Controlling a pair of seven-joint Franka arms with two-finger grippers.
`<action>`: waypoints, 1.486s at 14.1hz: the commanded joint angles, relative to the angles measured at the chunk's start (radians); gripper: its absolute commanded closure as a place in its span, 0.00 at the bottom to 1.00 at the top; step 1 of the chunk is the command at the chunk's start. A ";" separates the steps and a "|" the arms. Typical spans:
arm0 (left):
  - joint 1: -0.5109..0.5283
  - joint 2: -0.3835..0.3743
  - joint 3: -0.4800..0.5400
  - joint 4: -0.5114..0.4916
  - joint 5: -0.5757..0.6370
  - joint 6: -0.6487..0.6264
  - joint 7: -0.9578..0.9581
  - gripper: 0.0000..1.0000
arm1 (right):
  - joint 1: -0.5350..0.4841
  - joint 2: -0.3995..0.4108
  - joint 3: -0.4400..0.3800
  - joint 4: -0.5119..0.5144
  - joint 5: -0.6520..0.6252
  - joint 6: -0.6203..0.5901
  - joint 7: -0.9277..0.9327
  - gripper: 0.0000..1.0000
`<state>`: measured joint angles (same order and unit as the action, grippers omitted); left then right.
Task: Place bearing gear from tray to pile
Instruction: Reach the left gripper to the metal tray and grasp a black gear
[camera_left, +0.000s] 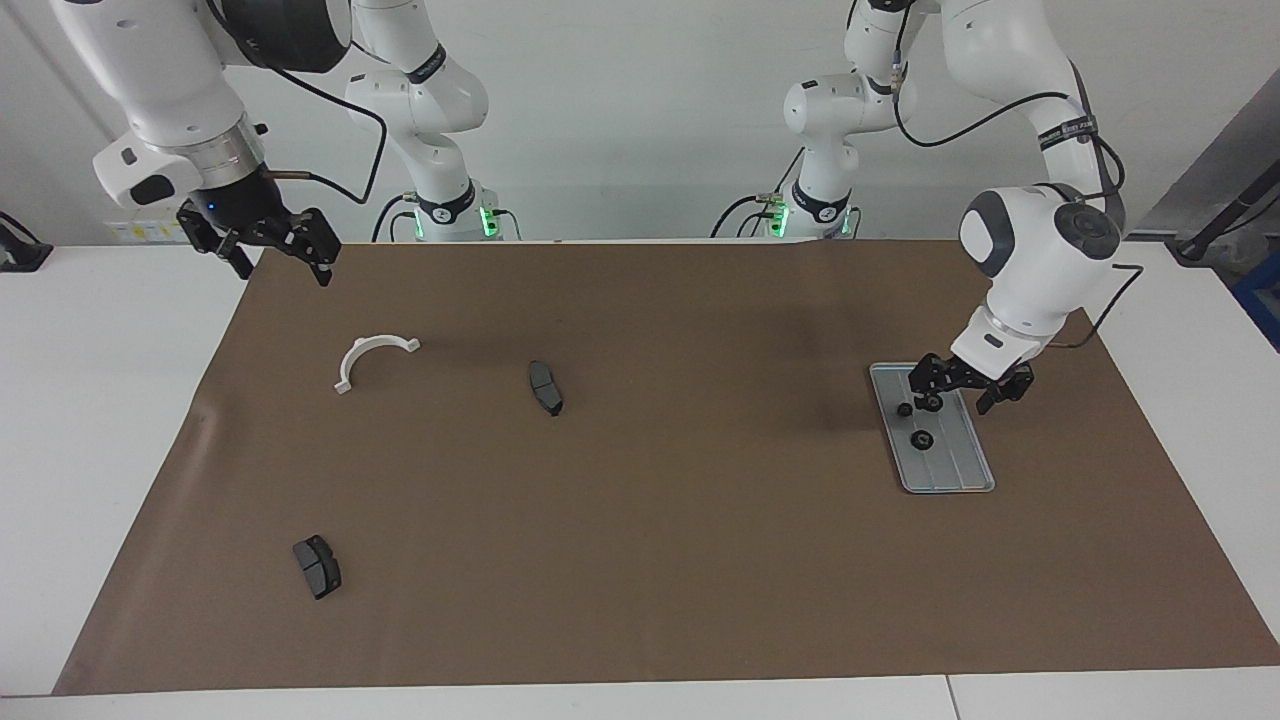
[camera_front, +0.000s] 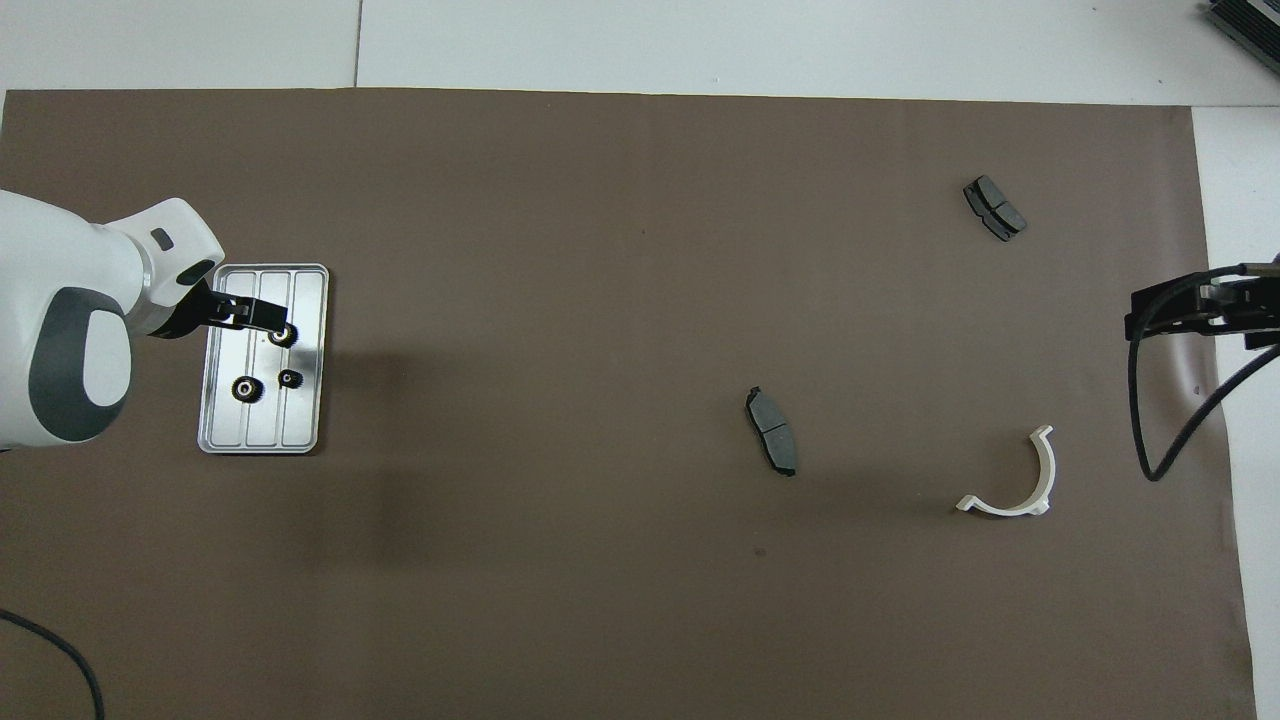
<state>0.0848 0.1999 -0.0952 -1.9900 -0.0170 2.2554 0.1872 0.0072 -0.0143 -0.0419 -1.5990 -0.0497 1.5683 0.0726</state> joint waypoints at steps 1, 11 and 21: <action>-0.011 0.021 0.008 -0.050 0.009 0.078 -0.006 0.00 | -0.009 -0.019 0.005 -0.018 0.019 -0.001 -0.011 0.00; -0.031 0.122 0.009 -0.041 0.009 0.200 -0.178 0.00 | -0.009 -0.019 0.005 -0.019 0.019 -0.001 -0.011 0.00; -0.013 0.134 0.009 -0.038 -0.095 0.234 -0.293 0.00 | -0.009 -0.019 0.005 -0.019 0.019 -0.001 -0.011 0.00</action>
<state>0.0669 0.3259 -0.0841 -2.0287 -0.0726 2.4702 -0.0919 0.0071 -0.0143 -0.0419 -1.5990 -0.0497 1.5683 0.0726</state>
